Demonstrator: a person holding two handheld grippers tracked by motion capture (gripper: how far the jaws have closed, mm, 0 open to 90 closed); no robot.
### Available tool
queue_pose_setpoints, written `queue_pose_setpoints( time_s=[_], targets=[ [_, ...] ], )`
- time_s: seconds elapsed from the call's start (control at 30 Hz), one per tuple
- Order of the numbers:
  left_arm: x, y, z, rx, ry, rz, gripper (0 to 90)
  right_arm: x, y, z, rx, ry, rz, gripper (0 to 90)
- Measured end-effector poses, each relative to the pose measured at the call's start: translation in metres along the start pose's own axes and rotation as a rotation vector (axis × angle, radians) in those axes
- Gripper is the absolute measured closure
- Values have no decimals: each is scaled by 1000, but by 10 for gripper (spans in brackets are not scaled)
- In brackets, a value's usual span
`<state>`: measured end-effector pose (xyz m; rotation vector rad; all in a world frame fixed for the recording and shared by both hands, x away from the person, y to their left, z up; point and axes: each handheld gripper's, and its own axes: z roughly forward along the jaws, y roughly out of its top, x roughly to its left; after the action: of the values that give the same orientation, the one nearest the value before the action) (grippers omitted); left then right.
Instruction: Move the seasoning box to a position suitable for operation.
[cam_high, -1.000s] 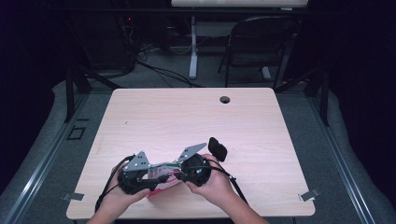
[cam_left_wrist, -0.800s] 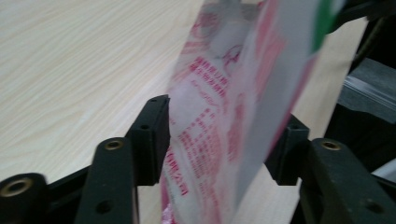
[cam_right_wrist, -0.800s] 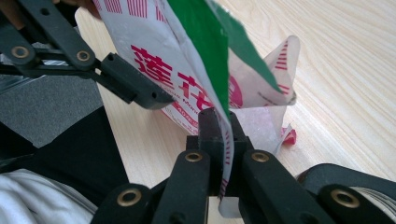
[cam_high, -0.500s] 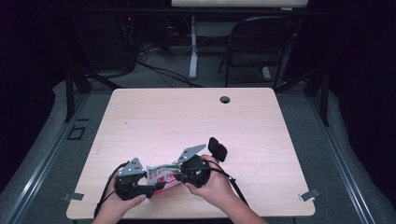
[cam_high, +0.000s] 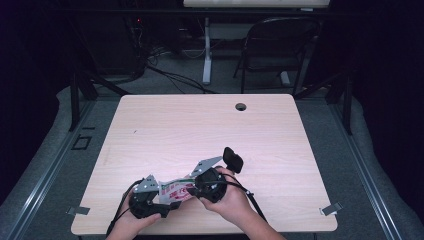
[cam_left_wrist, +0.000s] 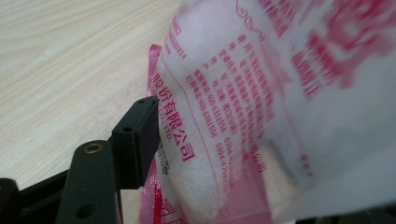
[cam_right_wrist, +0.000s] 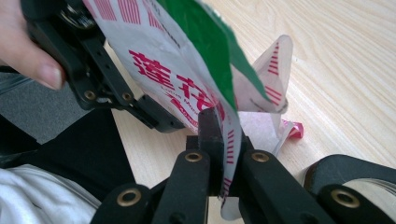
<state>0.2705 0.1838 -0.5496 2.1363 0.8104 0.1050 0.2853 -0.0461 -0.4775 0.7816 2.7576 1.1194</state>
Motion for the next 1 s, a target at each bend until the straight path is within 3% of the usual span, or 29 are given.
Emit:
queue_pose_setpoints(
  time_s=[0.17,0.63,0.8,1.0],
  targets=[
    [2,-7,10,4,3,-21,347,0,0,0,5,1,-4,900],
    [4,-14,24,26,30,10,335,1,-1,0,-1,2,-3,900],
    [5,-18,28,48,32,15,355,1,-1,0,0,1,0,900],
    [5,-19,29,36,50,23,399,1,-1,0,1,2,3,900]
  ],
)
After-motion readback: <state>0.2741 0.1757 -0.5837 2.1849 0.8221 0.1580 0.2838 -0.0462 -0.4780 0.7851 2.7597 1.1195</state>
